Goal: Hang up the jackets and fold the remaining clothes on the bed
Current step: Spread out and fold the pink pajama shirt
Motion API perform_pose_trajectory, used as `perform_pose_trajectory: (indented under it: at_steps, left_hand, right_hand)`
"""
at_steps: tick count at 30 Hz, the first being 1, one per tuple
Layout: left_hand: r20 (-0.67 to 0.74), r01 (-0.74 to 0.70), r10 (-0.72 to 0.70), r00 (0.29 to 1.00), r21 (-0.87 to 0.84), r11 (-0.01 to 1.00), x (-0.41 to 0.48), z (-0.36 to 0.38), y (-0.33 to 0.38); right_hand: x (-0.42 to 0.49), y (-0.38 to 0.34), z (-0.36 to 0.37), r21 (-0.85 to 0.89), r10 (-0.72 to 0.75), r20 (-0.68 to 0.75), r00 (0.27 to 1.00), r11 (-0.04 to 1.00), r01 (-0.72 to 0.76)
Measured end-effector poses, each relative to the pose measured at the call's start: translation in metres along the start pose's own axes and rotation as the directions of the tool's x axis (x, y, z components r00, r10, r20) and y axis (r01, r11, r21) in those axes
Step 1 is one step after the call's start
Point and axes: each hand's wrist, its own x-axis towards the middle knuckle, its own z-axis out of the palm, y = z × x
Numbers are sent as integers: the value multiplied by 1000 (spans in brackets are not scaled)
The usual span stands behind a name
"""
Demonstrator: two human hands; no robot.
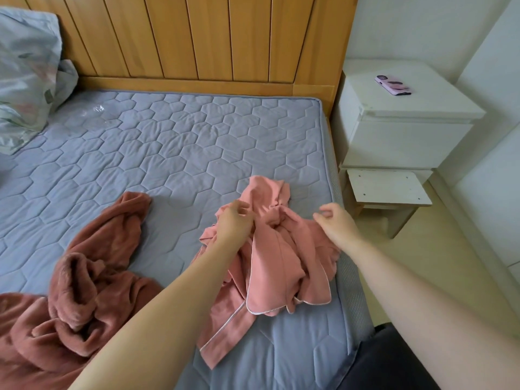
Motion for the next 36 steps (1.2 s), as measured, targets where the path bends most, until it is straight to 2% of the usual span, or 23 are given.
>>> perform_pose_trajectory:
  at_steps: [2, 5, 8, 11, 13, 16, 21, 25, 28, 30, 33, 36]
  left_hand:
    - [-23, -136, 138, 990, 53, 989, -13, 4, 2]
    - [49, -147, 139, 989, 276, 950, -28, 19, 6]
    - [109, -158, 125, 986, 390, 907, -32, 35, 2]
    - [159, -198, 137, 978, 481, 854, -26, 32, -4]
    - [145, -203, 150, 978, 494, 845, -21, 23, 0]
    - [108, -212, 182, 977, 457, 864, -12, 4, 26]
    - [10, -320, 343, 939, 386, 865, 1, -37, 96]
    - [-75, -469, 515, 854, 318, 824, -8, -58, 175]
    - [-129, -565, 622, 772, 310, 765, -25, -73, 243]
    - [-120, -638, 711, 693, 358, 682, -39, -78, 288]
    - [-122, -733, 801, 586, 342, 589, -62, -77, 357]
    - [-119, -805, 852, 510, 283, 521, -98, -71, 421]
  right_hand:
    - [-13, 3, 4, -30, -64, -32, 997, 998, 63]
    - [-35, -2, 15, -133, -136, -28, 990, 982, 131]
    - [-47, -6, 29, -311, -174, 25, 984, 934, 173]
    - [-41, -3, 28, -372, -89, 33, 995, 923, 95]
    - [-36, -7, 17, -365, -57, -36, 998, 930, 40]
    - [-29, -38, -2, -384, -123, -122, 985, 921, 67]
    - [-19, -103, -61, -363, -227, -304, 925, 926, 108]
    - [-21, -152, -128, -327, -297, -465, 834, 933, 150]
    - [-31, -185, -192, -369, -387, -604, 697, 911, 186]
    - [-41, -199, -239, -384, -422, -682, 597, 902, 199]
    - [-59, -211, -312, -419, -443, -775, 451, 894, 158]
    - [-85, -213, -381, -405, -418, -828, 375, 907, 117]
